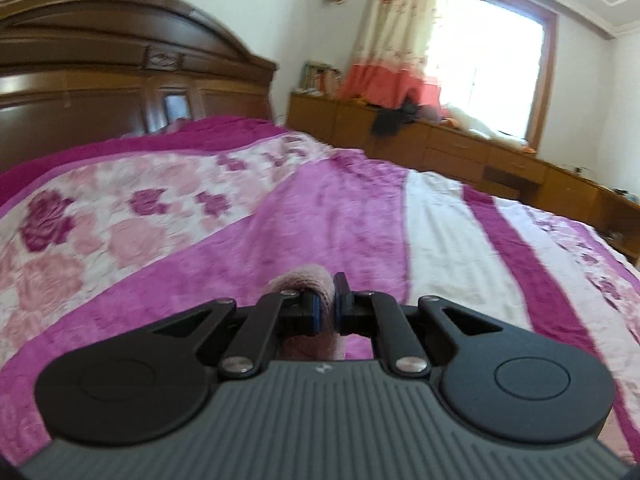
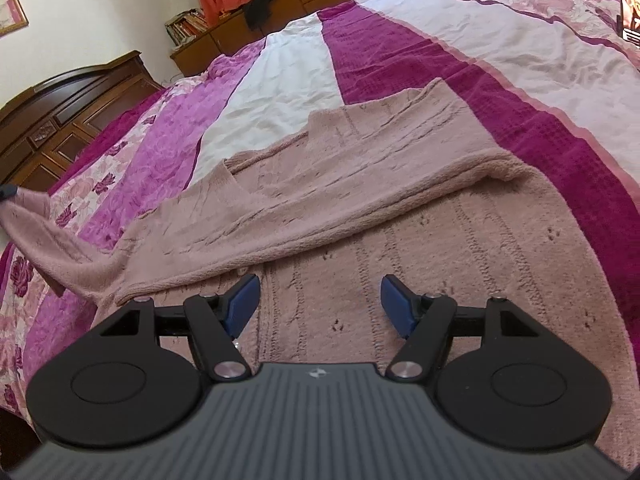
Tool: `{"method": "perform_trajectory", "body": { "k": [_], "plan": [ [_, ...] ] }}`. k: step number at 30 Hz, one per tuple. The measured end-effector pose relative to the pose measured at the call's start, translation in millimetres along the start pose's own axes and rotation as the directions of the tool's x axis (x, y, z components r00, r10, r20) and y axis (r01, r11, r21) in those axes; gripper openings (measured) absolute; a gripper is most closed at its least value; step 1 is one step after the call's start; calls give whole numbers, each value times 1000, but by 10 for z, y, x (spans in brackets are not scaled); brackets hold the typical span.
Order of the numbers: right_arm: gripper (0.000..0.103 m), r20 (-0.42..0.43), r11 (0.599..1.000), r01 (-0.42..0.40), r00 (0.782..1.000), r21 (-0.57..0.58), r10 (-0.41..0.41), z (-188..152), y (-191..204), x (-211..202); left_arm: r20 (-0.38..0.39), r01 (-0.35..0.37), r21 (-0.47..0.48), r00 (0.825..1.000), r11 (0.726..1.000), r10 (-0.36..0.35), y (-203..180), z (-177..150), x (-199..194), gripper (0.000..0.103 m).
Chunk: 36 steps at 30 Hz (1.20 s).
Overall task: Fold small clothes
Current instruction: 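Lift the cuff with the left gripper, fold it across the front, open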
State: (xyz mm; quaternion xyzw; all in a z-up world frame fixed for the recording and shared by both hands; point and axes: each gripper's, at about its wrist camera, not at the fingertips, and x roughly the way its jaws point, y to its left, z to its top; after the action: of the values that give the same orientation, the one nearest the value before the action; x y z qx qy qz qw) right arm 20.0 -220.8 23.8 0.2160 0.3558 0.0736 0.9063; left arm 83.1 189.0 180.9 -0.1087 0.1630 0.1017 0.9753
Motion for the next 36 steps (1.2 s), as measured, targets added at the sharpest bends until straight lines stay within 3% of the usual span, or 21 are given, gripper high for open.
{"method": "perform_trajectory", "body": {
  "k": [10,17,23,27,32,34,35,36],
  "plan": [
    [74,25,999,-5,1000,52,4,11,-253,-85,-18,144,85,990,986,-143,-921,-173,87,8],
    [74,39,997,-4,999,80,1,4,-411,-129,-142,229,134,967,964,-210,-1489,-608,345,8],
    [74,46,995,-10,999,104,5,-11,-518,-152,-248,282,171,940,944,-236,-1755,-1024,500,9],
    [74,49,993,-18,999,113,12,-22,-561,-153,-297,286,212,930,935,-217,-1889,-1272,561,10],
    [74,51,993,-27,998,117,21,-22,-578,-154,-402,287,181,895,941,-196,-1886,-1465,676,12],
    [74,52,992,-29,998,122,22,-25,-588,-153,-449,284,160,874,945,-187,-1865,-1511,724,19],
    [74,52,992,-29,998,124,23,-25,-592,-148,-470,280,150,864,948,-181,-1849,-1535,743,33],
    [74,52,992,-30,998,126,24,-26,-596,-146,-483,278,142,857,950,-178,-1838,-1548,753,38]
  ]
}}
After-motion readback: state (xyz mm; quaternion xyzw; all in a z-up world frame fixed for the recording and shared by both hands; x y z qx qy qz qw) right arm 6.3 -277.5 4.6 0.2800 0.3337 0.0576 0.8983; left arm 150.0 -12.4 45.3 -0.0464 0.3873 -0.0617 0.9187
